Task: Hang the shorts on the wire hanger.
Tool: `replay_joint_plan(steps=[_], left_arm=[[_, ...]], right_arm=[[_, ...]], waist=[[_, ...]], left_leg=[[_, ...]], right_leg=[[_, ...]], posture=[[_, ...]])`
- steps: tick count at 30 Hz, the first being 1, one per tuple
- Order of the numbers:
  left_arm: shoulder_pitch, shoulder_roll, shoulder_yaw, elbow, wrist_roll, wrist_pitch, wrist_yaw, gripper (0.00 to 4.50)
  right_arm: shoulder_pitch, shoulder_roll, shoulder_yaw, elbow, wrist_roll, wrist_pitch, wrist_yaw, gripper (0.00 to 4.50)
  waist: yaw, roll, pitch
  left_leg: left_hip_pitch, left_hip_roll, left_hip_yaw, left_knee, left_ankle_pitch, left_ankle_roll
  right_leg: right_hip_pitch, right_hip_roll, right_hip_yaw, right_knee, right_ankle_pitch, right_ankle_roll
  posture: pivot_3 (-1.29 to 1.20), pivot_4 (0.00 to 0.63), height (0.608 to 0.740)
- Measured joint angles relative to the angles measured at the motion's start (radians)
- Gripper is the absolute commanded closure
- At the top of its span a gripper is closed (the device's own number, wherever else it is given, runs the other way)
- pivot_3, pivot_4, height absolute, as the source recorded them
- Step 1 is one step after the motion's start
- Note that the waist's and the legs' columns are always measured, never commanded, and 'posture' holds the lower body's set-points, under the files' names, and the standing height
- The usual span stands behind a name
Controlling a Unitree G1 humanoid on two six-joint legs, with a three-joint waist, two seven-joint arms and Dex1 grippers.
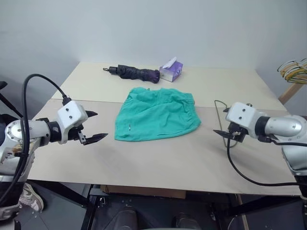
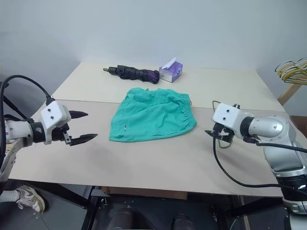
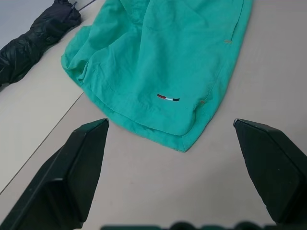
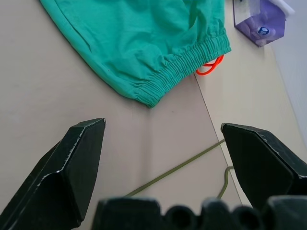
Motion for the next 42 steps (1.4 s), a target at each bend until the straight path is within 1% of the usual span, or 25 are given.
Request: replay_joint_plan(steps=[21, 26, 31, 36, 38, 42], left_arm=[[-0.002, -0.001, -0.012, 0.002, 0.01, 0.011, 0.0, 0.0], [-0.004, 0.001, -0.022, 0.002, 0.015, 0.01, -0.022, 0.0], [0.006, 0.019, -0.036, -0.001, 0.018, 0.012, -0.054, 0.0], [0.024, 0.024, -0.061, 0.001, 0.041, 0.008, -0.069, 0.0], [0.027, 0.025, -0.07, 0.002, 0.05, 0.007, -0.07, 0.0], [0.027, 0.025, -0.075, -0.002, 0.057, 0.008, -0.07, 0.0]], right_arm=[[-0.002, 0.0, 0.007, 0.001, -0.004, -0.01, 0.0, 0.02], [-0.035, 0.0, 0.053, 0.033, -0.028, -0.061, 0.005, 0.02], [-0.092, 0.007, 0.128, 0.079, -0.09, -0.137, 0.018, 0.02], [-0.17, 0.092, 0.228, 0.21, -0.16, -0.276, 0.017, 0.02], [-0.222, 0.157, 0.278, 0.325, -0.198, -0.359, 0.002, 0.02], [-0.324, 0.238, 0.373, 0.564, -0.304, -0.532, -0.059, 0.02]], waist=[[0.0, 0.0, 0.0], [-0.007, 0.0, 0.0], [-0.022, 0.0, 0.0], [-0.038, 0.0, 0.0], [-0.05, 0.0, 0.0], [-0.059, 0.0, 0.0]], left_leg=[[0.0, 0.0, 0.0, 0.0, 0.0, 0.0], [0.0, 0.0, 0.0, 0.0, 0.0, 0.0], [0.0, 0.0, 0.0, 0.0, 0.0, 0.0], [0.001, 0.0, 0.0, 0.0, 0.0, 0.0], [0.001, 0.0, 0.0, 0.0, 0.0, 0.0], [0.0, 0.0, 0.0, 0.0, 0.0, 0.0]], right_leg=[[0.0, 0.0, 0.0, 0.0, 0.0, 0.0], [0.0, 0.0, 0.0, 0.0, 0.0, 0.0], [0.0, 0.0, 0.0, 0.0, 0.0, 0.0], [0.0, 0.0, 0.0, 0.001, 0.0, 0.0], [0.0, 0.0, 0.0, 0.001, 0.0, 0.0], [0.0, 0.0, 0.001, 0.001, 0.0, 0.0]], posture=[[0.16, 0.0, 0.74], [0.15, 0.0, 0.74], [0.14, 0.0, 0.74], [0.13, 0.0, 0.74], [0.14, 0.0, 0.74], [0.16, 0.0, 0.74]])
